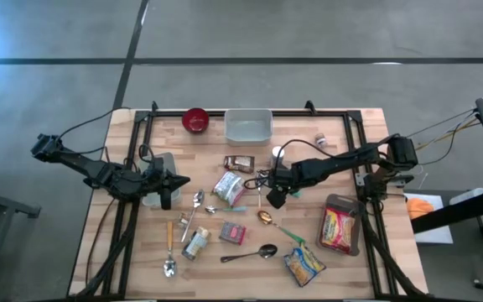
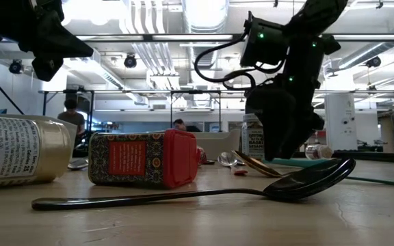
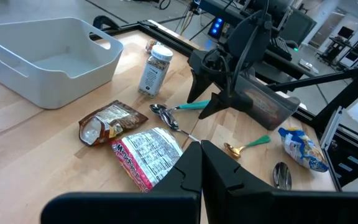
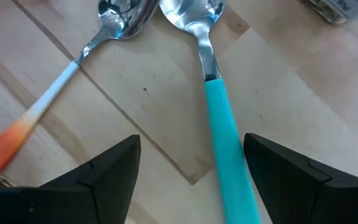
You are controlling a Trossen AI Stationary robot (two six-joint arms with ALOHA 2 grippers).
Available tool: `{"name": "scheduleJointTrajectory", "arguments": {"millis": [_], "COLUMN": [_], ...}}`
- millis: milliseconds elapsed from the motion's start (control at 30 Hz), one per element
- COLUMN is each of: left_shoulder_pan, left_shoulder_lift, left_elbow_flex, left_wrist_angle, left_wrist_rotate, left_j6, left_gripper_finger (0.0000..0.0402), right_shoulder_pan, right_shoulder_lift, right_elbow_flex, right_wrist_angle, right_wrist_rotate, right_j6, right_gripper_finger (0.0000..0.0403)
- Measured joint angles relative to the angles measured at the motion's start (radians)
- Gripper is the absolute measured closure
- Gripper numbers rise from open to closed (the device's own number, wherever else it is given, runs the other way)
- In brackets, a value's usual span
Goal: Pick & Place Food Item
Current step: Put the right blue spoon into the right gray bin
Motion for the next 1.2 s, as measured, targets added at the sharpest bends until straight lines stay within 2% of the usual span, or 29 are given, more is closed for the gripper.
{"name": "scheduleJointTrajectory", "arguments": {"millis": [200, 1200], "left_shoulder_pan": [0.0, 0.0], "left_shoulder_lift": [0.0, 0.0], "left_elbow_flex": [0.0, 0.0], "left_wrist_angle": [0.0, 0.0], "left_wrist_rotate": [0.0, 0.0], "left_j6": [0.0, 0.0], "left_gripper_finger": [0.0401, 0.0401], "right_shoulder_pan": [-0.003, -0.01], "right_shoulder_lift": [0.0, 0.015], "right_elbow_flex": [0.0, -0.002], "right_wrist_angle": [0.0, -0.018], "right_wrist_rotate": [0.065, 0.067], "right_j6": [-0.089, -0.133], "right_gripper_finger": [0.0118, 0.0118]}}
